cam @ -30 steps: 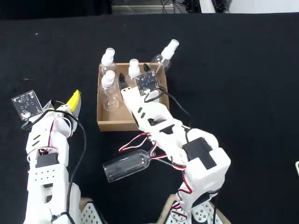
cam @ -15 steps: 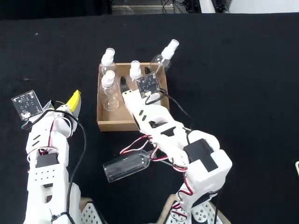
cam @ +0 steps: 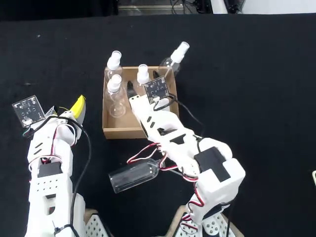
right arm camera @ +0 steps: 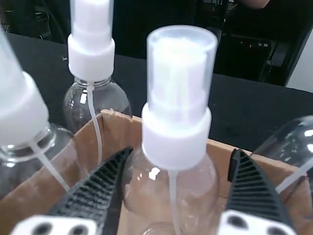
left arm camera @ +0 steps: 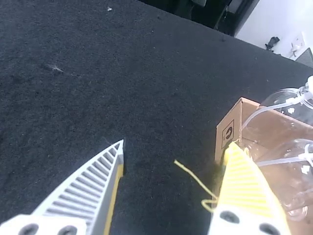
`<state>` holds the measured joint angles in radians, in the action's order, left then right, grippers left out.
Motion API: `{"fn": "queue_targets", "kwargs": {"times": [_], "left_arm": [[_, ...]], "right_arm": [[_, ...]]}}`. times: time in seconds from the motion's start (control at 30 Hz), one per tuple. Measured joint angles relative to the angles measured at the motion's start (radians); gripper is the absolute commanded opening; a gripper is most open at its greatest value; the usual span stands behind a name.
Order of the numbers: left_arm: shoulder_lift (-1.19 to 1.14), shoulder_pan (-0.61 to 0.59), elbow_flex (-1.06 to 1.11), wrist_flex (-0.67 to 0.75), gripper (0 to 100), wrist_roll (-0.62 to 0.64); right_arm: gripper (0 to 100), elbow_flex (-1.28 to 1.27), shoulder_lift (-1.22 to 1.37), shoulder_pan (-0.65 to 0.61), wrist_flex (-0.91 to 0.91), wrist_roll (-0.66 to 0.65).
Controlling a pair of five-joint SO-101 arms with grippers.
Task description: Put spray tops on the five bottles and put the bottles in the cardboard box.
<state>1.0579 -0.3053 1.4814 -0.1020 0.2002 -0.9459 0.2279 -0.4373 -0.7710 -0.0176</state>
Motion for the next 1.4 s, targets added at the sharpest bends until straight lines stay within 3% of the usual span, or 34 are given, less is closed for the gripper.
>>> {"fn": "queue_targets", "kwargs": {"times": [0.4, 0.8, 1.4], "left_arm": [[0.000, 0.000, 0.000, 0.000, 30, 0.000], [0.000, 0.000, 0.000, 0.000, 30, 0.000], [0.000, 0.000, 0.000, 0.000, 30, 0.000]], "right_arm": [[27.9, -0.080, -0.118, 0.000, 0.005, 0.000], [27.9, -0.080, -0.213, 0.000, 0.173, 0.000], [27.9, -0.126, -0.308, 0.000, 0.183, 0.000]]}}
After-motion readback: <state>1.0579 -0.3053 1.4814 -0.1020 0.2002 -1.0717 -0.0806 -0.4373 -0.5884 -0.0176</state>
